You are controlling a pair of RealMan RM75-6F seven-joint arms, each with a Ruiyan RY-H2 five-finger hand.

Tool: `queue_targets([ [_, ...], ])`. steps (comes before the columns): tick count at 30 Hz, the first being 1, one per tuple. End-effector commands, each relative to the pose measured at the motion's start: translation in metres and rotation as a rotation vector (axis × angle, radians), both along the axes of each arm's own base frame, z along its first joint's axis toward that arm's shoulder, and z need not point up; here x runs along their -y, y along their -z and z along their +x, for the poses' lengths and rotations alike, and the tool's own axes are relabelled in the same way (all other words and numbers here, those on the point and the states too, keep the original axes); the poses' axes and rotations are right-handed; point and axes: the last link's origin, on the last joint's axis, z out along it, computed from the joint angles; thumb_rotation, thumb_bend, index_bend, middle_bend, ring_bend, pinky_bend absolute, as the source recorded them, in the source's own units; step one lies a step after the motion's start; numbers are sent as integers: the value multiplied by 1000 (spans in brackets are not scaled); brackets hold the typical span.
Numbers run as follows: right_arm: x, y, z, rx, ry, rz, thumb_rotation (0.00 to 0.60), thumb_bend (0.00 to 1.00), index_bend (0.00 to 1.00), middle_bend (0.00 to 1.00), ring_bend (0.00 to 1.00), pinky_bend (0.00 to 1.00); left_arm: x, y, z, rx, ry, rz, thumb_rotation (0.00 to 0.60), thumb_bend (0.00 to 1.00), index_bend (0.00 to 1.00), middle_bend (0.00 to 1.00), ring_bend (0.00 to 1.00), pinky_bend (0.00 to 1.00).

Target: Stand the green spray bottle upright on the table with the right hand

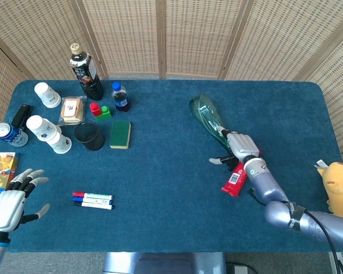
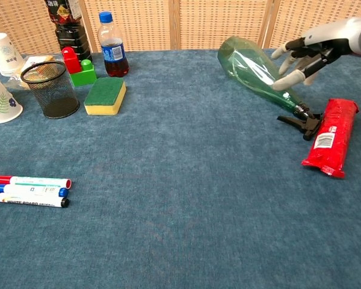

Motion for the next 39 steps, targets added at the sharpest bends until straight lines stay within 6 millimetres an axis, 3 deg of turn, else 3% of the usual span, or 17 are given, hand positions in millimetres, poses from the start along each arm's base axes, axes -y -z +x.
queue_targets([
  [1, 8, 2, -11, -40, 9, 10, 357, 183, 0, 196, 168, 279, 0, 0, 0, -2, -3, -1, 600, 304, 269, 196, 129, 146],
  [10, 26, 9, -38, -159, 24, 45, 323, 186, 0, 194, 144, 271, 0, 1, -1, -8, -15, 1, 600, 304, 269, 196, 129, 146],
  [18, 29, 15, -45, -172, 20, 85, 271, 189, 0, 189, 134, 268, -1, 0, 0, -16, -20, 3, 600, 303, 267, 196, 129, 146],
  [39, 18, 14, -31, -221, -50, 132, 268, 188, 0, 189, 124, 267, -4, 2, 1, -12, -12, 3, 600, 304, 258, 196, 129, 146],
])
